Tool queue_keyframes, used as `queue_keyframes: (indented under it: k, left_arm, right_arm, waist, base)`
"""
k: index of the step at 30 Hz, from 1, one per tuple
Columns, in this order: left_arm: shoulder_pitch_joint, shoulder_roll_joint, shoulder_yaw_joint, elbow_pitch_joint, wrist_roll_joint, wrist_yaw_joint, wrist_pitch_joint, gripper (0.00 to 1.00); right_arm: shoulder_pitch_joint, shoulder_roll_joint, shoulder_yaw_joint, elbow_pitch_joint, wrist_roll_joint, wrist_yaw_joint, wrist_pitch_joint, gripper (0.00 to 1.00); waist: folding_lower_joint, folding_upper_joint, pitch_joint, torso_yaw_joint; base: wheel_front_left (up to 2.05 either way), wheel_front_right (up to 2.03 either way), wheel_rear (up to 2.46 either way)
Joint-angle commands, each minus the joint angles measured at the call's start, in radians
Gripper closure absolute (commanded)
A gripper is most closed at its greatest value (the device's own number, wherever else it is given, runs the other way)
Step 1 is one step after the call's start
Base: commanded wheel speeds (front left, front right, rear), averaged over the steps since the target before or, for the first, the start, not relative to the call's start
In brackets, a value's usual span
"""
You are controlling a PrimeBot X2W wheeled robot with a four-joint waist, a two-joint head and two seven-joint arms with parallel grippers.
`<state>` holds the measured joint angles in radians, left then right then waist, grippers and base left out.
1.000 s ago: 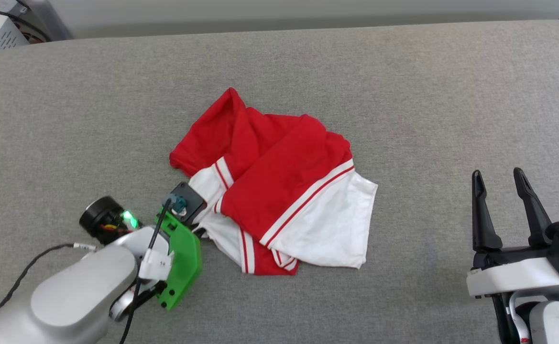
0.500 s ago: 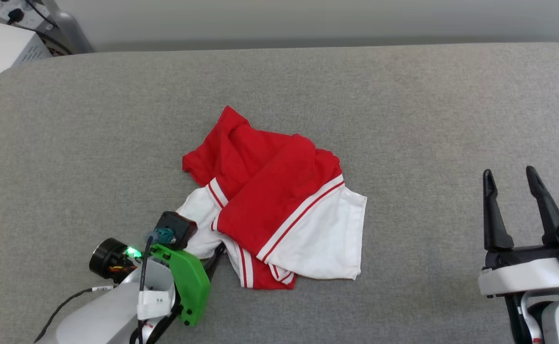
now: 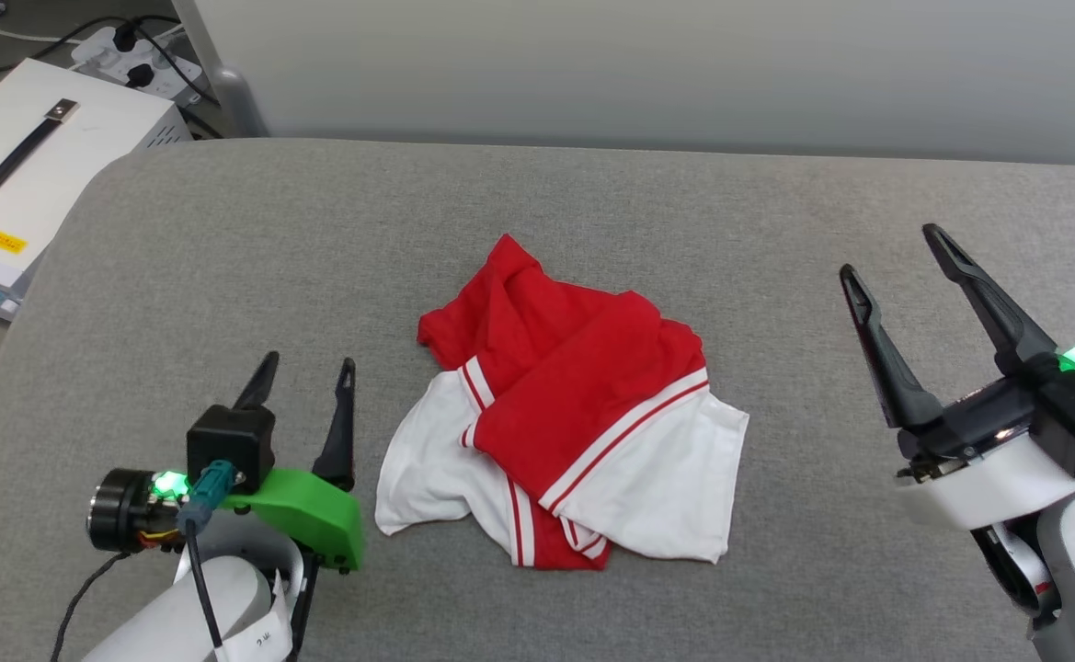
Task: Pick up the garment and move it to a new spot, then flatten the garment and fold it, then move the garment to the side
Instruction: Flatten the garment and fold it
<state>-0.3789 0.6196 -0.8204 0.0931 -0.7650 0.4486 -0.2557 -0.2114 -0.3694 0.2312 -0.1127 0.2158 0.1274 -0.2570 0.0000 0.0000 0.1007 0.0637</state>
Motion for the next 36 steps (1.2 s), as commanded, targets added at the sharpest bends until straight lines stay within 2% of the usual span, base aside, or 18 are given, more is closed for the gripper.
queue_keyframes:
  k: [1,4,7,14,19,22,29,36]
  left_arm:
    - [0.036,-0.014,0.044,-0.035,0.046,0.032,-0.005,0.0]
    - [0.111,-0.041,0.145,-0.09,0.123,0.082,-0.006,0.0]
    - [0.186,-0.075,0.231,-0.123,0.187,0.092,-0.006,0.0]
    - [0.266,-0.157,0.356,-0.14,0.298,0.038,-0.006,0.0]
    - [0.272,-0.212,0.404,-0.13,0.362,-0.009,-0.006,0.0]
    - [0.264,-0.246,0.428,-0.12,0.394,-0.039,-0.006,0.0]
    - [0.234,-0.32,0.472,-0.099,0.454,-0.1,-0.006,0.0]
    - [0.203,-0.382,0.515,-0.07,0.504,-0.158,-0.006,0.0]
  right_arm:
    - [-0.038,-0.033,0.043,0.009,0.021,0.003,-0.005,0.0]
    - [-0.088,-0.112,0.171,0.042,0.072,0.003,-0.004,0.0]
    - [-0.161,-0.192,0.327,0.064,0.155,0.003,0.043,0.0]
    - [-0.352,-0.347,0.669,0.038,0.337,0.003,0.307,0.0]
    - [-0.466,-0.408,0.875,0.014,0.445,0.003,0.521,0.0]
    - [-0.531,-0.427,0.977,0.005,0.47,0.003,0.612,0.0]
    - [-0.566,-0.414,1.044,0.049,0.492,0.003,0.707,0.0]
    - [-0.471,-0.402,1.049,0.099,0.457,0.003,0.794,0.0]
  waist:
    - [0.0,0.0,-0.009,0.015]
    - [0.0,0.0,-0.01,0.022]
    - [0.0,0.0,-0.005,0.03]
    - [0.0,0.0,0.03,0.05]
    - [0.0,0.0,0.066,0.067]
    - [0.0,0.0,0.093,0.078]
    - [0.0,0.0,0.165,0.101]
    - [0.0,0.0,0.215,0.117]
  base:
    - [0.0,0.0,0.0]
    - [0.0,0.0,0.0]
    - [0.0,0.0,0.0]
    - [0.0,0.0,0.0]
    - [0.0,0.0,0.0]
    - [0.0,0.0,0.0]
    - [0.0,0.0,0.0]
    - [0.0,0.0,0.0]
